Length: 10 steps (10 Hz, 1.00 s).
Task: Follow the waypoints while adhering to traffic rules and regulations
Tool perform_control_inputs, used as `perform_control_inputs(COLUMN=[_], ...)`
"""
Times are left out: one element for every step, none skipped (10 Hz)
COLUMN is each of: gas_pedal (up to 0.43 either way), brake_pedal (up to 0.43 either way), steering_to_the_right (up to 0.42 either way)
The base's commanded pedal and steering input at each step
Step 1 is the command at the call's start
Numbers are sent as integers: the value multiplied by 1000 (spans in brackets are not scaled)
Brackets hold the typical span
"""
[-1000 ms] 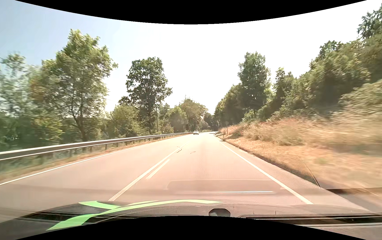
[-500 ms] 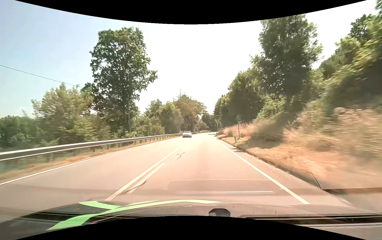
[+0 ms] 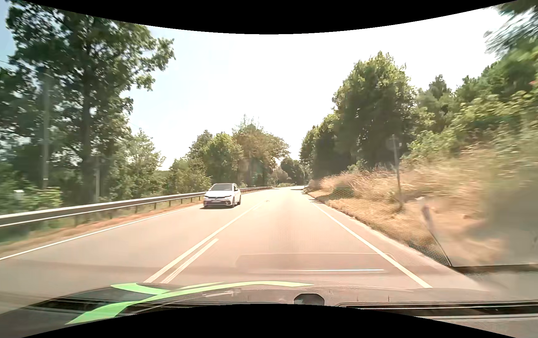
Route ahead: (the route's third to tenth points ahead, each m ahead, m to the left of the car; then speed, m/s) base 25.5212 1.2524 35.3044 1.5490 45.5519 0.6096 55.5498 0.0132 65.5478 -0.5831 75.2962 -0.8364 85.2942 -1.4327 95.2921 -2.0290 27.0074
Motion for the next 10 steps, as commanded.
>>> perform_control_inputs(gas_pedal=[220,220,220,228,240,248,260,268,268,268], brake_pedal=[0,0,0,0,0,0,0,0,0,0], steering_to_the_right=[3,3,3,3,3,3,3,3,3,3])
